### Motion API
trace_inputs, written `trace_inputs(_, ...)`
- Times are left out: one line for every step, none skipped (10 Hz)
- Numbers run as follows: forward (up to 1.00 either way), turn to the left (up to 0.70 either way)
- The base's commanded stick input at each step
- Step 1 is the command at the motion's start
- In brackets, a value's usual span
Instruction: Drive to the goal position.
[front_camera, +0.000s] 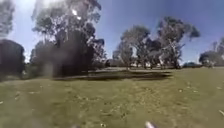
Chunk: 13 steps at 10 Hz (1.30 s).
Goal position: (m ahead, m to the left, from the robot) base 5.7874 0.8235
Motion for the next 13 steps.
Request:
trace_inputs(1.00,-0.27)
trace_inputs(1.00,-0.27)
trace_inputs(1.00,-0.27)
trace_inputs(1.00,-0.27)
trace_inputs(1.00,0.00)
trace_inputs(1.00,0.00)
trace_inputs(1.00,0.00)
trace_inputs(1.00,0.00)
trace_inputs(1.00,0.00)
trace_inputs(1.00,-0.04)
trace_inputs(1.00,-0.19)
trace_inputs(1.00,-0.20)
trace_inputs(1.00,-0.05)
